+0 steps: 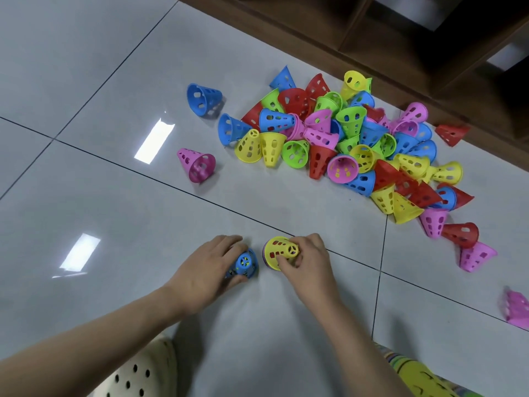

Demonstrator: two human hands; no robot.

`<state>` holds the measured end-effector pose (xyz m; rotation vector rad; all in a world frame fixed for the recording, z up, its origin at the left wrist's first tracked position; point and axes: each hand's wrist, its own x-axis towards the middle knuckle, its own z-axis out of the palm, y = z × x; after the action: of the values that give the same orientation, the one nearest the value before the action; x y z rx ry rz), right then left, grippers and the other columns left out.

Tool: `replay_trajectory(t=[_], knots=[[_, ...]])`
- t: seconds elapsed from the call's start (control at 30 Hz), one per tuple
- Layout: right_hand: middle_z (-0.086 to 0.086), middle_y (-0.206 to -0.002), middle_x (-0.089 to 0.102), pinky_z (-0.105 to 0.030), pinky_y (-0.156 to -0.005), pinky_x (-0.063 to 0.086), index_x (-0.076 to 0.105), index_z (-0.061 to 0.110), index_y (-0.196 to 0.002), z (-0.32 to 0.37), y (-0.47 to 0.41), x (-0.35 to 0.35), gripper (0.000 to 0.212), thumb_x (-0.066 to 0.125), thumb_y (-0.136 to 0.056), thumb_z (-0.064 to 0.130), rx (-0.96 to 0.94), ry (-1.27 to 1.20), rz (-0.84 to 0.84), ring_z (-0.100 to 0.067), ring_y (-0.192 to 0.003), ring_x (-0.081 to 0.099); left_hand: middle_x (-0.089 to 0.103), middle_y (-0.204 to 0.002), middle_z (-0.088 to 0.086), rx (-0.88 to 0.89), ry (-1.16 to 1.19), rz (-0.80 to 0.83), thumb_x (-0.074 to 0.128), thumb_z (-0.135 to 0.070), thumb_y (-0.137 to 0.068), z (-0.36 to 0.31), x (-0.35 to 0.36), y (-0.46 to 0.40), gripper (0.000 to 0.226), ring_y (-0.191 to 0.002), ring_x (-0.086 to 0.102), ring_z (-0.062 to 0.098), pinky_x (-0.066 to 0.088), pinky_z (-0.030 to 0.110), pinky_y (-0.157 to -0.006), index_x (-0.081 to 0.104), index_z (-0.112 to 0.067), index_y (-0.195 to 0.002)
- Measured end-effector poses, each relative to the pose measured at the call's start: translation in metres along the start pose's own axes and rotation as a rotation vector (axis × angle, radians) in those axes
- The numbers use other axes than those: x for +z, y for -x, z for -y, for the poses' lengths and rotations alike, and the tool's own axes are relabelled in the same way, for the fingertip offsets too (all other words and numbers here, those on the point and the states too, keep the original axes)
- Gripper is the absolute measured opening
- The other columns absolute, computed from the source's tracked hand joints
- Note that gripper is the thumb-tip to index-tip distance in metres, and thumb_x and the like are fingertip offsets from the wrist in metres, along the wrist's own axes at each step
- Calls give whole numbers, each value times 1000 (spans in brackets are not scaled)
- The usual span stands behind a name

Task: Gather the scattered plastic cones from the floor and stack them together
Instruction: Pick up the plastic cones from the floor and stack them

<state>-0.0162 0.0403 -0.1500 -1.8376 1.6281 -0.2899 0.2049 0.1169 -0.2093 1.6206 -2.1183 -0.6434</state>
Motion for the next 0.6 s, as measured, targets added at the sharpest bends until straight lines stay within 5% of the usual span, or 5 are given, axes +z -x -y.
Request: replay_trajectory(t=[0.23,0.33,0.43,0.53,0.6], knots=[[4,-107,44,-26,-82,50,66,16,-117,-9,-20,5,37,79,-83,22,-41,-52,-65,-4,-71,52,49,-134,12,-61,-111,-14,49,-62,-91,25,-21,-24,63,-117,51,31,46,39,-97,48,-13,-132],[5,-110,46,-17,-78,47,65,19,-117,-6,-32,-7,41,81,-79,17,-77,-76,-29,-2,-75,55,46,-140,15,-59,-94,74,60,-38,-67,39,-45,-35,76,-126,46,32,39,40,-106,47,-11,-138],[5,-110,52,-13,-73,48,65,22,-115,-5,-56,-32,39,82,-80,19,-118,-137,-99,-5,-78,59,54,-118,17,-60,-108,-158,53,-29,-65,55,-73,-50,62,-107,51,34,44,46,-94,57,-5,-122],[0,-110,54,-11,-69,47,66,15,-112,-8,-89,-57,26,75,-87,20,-123,-111,-224,-3,-72,59,49,-110,17,-360,-78,-411,51,-36,-93,69,-95,-72,42,-101,47,34,43,45,-93,55,-9,-124],[-5,-112,54,-18,-75,48,66,10,-112,-12,-114,-69,26,72,-90,21,-133,-37,-265,-15,-76,62,44,-121,19,-626,-20,-309,42,-55,-99,91,-101,-89,53,-112,46,37,41,45,-101,46,-22,-140]])
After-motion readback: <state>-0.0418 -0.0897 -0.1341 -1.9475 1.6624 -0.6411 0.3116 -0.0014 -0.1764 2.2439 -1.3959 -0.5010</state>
